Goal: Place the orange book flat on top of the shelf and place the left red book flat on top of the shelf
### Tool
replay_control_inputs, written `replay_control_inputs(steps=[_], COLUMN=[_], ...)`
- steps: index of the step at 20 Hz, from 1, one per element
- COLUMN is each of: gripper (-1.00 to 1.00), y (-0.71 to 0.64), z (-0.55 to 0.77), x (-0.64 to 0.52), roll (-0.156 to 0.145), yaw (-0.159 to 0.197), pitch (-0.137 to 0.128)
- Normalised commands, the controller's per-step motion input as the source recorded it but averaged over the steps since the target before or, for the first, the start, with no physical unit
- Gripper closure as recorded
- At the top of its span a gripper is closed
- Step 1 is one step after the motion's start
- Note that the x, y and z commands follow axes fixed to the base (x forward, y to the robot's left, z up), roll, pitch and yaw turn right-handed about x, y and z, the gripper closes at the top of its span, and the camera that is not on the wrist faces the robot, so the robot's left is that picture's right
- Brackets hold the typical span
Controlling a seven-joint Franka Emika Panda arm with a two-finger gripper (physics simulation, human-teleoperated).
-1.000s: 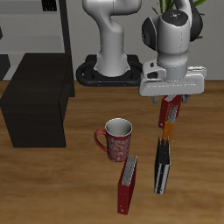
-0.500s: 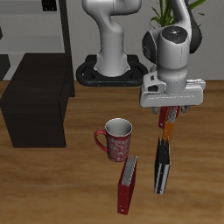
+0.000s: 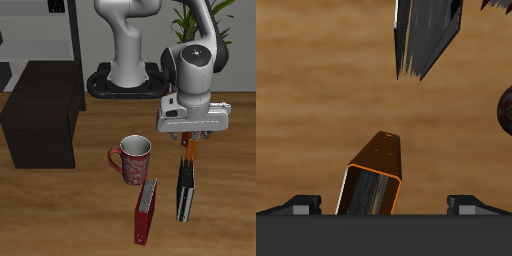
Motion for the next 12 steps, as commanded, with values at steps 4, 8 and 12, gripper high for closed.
replay_control_inputs(steps=[4,8,12], gripper=[1.00,1.00,1.00], y=[0.01,0.04,0.01], z=[-0.06,-0.01,0.10], x=[-0.02,0.01,0.00], roll=[-0.007,0.022,0.010], yaw=[-0.012,-0.003,-0.007], pitch=[0.012,-0.003,-0.026])
